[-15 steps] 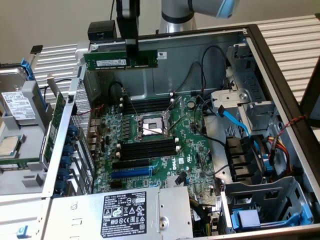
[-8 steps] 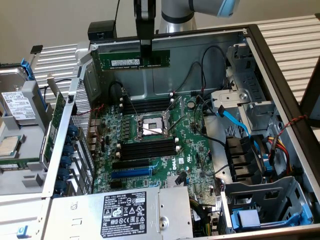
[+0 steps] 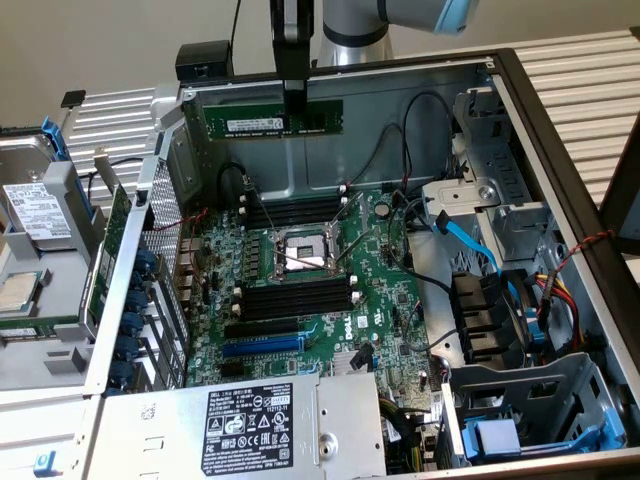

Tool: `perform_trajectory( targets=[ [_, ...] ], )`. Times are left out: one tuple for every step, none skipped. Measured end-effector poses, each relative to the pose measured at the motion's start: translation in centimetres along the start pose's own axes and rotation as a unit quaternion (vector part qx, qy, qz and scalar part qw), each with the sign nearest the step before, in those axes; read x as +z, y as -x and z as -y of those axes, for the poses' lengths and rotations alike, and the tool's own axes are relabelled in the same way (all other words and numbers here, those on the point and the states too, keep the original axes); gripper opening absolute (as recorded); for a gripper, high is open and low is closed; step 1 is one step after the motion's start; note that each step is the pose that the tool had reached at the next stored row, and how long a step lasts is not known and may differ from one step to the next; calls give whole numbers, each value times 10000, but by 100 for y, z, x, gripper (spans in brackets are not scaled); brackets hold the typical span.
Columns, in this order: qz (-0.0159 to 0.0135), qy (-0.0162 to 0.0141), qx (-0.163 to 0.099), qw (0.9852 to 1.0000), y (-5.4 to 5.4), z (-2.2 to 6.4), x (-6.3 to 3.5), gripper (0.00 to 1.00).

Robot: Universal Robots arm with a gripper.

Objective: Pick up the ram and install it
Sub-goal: 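Pick up the ram and move it above insertion slot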

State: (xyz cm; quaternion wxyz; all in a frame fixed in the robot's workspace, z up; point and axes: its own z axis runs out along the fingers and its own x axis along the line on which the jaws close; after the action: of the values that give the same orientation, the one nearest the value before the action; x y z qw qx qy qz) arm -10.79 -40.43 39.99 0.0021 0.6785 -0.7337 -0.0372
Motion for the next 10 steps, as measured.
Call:
perform_trajectory(
  targets=[
    [2,-15,6,10000,6,0,8,12],
    [3,-27,9,10000,9,-1,17,12],
    [4,-34,11,10000,10,-4,32,12],
    [4,-39,15,10000,10,-9,47,12],
    [4,-42,20,10000,9,-16,65,12],
    [5,-46,27,10000,8,-24,85,12],
    [6,-48,36,10000,6,-32,103,12],
    [6,-51,47,10000,4,-41,122,12],
    [7,-53,59,10000,3,-51,140,12],
    [8,-55,71,10000,1,-60,159,12]
  ],
)
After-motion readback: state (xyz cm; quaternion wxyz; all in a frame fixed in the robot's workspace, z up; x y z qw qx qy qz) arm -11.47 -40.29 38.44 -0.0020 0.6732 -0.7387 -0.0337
